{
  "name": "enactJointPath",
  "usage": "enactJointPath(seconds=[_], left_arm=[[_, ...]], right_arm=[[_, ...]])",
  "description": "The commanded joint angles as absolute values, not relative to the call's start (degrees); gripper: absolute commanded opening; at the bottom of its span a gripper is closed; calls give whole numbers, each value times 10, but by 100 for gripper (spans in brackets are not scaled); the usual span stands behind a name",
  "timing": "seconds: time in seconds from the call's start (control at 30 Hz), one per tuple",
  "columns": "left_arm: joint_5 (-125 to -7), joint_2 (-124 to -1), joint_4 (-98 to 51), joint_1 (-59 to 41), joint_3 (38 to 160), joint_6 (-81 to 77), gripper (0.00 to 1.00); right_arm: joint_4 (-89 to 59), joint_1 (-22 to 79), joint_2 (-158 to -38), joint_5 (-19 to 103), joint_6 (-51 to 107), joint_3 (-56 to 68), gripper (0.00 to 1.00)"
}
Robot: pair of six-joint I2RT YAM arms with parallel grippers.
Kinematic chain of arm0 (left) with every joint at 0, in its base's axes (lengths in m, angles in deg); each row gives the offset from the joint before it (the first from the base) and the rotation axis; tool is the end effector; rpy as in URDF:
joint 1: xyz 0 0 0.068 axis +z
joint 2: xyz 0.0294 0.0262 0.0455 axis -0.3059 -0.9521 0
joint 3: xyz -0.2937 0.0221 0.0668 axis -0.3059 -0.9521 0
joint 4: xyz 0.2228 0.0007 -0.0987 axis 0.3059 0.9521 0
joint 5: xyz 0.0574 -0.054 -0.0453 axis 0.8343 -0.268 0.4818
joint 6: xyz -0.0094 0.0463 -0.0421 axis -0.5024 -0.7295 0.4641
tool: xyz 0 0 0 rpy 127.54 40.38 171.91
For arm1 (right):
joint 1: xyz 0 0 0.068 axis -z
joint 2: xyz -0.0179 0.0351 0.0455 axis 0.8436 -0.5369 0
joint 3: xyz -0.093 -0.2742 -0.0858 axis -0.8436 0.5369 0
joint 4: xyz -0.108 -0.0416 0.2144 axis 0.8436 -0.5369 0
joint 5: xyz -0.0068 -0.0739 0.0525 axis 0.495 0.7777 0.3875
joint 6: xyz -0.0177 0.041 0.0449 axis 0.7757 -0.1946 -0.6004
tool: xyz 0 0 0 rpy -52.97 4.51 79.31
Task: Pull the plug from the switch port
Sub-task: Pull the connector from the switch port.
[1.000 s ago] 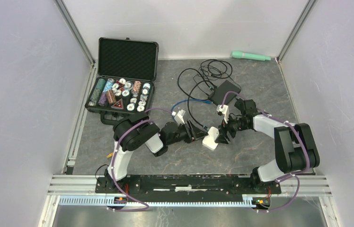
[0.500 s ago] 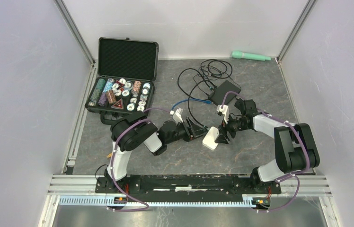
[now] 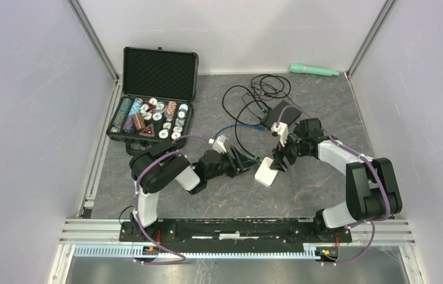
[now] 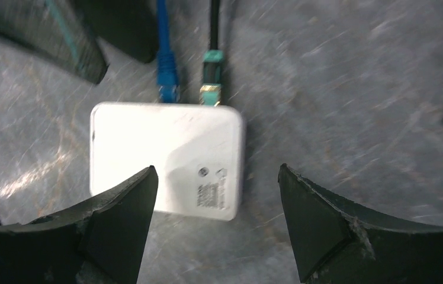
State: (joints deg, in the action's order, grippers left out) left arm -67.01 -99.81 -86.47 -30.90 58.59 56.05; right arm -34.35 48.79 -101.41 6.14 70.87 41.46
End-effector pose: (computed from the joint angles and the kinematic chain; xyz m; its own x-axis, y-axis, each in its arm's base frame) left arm 0.2228 -0.2651 0.1369 -0.8528 -0.4364 -0.2868 0.1159 0.3774 -0.9188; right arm 0.2345 0.0698 0.1927 -0.4808 -0.5098 -0.7134 -0.8521 0.4636 0.2429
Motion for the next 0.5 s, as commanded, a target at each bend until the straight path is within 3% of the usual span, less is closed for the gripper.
enactJointPath(seconds=[0.0, 0.47], left_arm=[[-640, -989, -787, -307, 566, 546, 77], [-641, -1001, -754, -306, 558, 566, 75]], right_arm=[[-268, 468, -1015, 85, 655, 363, 81], [-198, 377, -1100, 134, 624, 326, 74]])
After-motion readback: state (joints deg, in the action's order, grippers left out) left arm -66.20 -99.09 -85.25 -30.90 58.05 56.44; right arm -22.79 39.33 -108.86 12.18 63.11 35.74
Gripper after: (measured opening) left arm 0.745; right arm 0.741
